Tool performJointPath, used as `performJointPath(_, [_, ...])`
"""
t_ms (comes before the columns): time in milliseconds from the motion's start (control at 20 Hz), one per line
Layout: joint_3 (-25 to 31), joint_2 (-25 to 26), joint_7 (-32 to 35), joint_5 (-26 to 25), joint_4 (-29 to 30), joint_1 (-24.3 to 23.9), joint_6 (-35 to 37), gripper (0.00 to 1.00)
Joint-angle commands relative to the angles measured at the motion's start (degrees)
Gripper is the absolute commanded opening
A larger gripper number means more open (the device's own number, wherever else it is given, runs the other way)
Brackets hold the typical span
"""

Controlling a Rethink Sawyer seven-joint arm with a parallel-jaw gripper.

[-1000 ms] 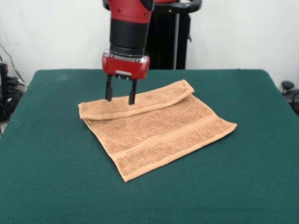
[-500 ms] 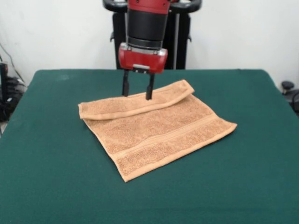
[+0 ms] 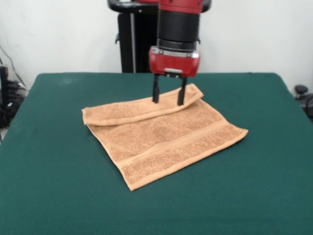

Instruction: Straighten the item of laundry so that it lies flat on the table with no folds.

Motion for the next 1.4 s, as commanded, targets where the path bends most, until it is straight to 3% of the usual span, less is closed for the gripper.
performJointPath(50, [0.32, 3.36, 12.06, 6.54, 1.73, 4.89, 5.17, 1.0])
performJointPath(1400, [-5.04, 10.61, 12.98, 20.88, -2.61, 15.74, 1.56, 1.0])
